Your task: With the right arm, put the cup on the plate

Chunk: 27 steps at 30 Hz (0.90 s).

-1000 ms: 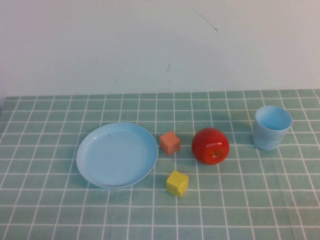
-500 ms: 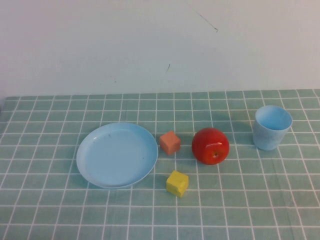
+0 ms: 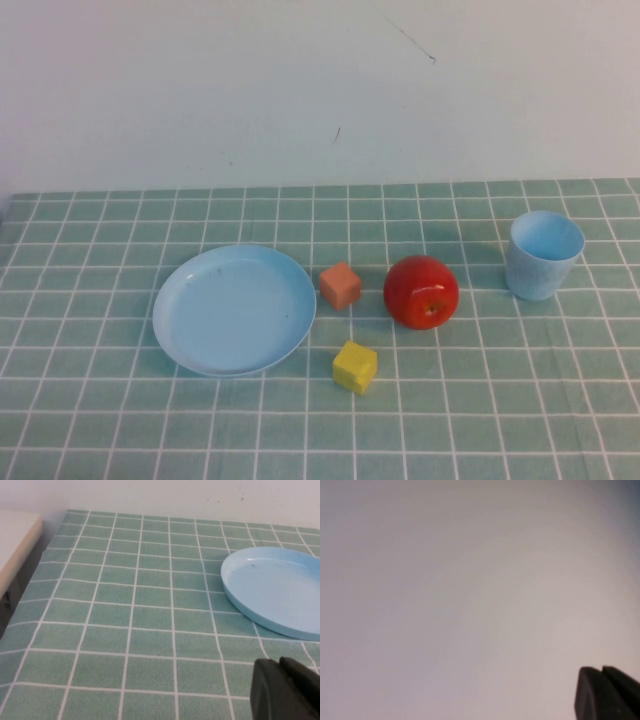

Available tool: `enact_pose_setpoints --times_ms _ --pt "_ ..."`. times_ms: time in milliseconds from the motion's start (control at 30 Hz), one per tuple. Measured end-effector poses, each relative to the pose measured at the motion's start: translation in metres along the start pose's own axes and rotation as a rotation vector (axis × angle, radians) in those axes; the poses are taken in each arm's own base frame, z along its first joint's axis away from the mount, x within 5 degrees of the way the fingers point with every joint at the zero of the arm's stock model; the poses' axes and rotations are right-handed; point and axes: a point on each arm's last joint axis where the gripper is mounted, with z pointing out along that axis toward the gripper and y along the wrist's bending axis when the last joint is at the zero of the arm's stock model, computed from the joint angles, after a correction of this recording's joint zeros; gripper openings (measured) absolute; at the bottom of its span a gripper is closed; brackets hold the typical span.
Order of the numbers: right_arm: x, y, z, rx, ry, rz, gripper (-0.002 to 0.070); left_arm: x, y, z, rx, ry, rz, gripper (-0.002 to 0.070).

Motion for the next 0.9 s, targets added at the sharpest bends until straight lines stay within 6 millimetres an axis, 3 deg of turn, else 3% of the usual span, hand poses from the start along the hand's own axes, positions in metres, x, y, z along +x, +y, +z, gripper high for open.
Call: enact_pose_setpoints --times_ms 133,267,467,567,733,900 --pt "-0.013 -0.006 -0.001 0.063 -0.142 0.045 -0.0003 0.000 0.000 0.000 0.000 0.000 0.000 -0.0003" --pt "-0.037 -0.008 0.014 0.057 -0.171 0.099 -0.0003 0.000 0.000 0.000 0.000 0.000 0.000 -0.0002" --pt "-0.090 -0.005 0.049 -0.077 0.006 0.140 -0.0003 0.000 0.000 0.000 0.000 0.000 0.000 -0.0003" --pt "-0.102 0.001 0.071 -0.148 0.154 0.137 -0.0003 0.000 0.000 0.000 0.000 0.000 0.000 -0.0003" --pt "-0.097 0.016 0.111 -0.268 0.462 0.120 -0.0003 0.000 0.000 0.000 0.000 0.000 0.000 -0.0003" --pt "-0.066 0.034 0.136 -0.392 0.866 0.127 -0.0003 0.000 0.000 0.000 0.000 0.000 0.002 -0.0003"
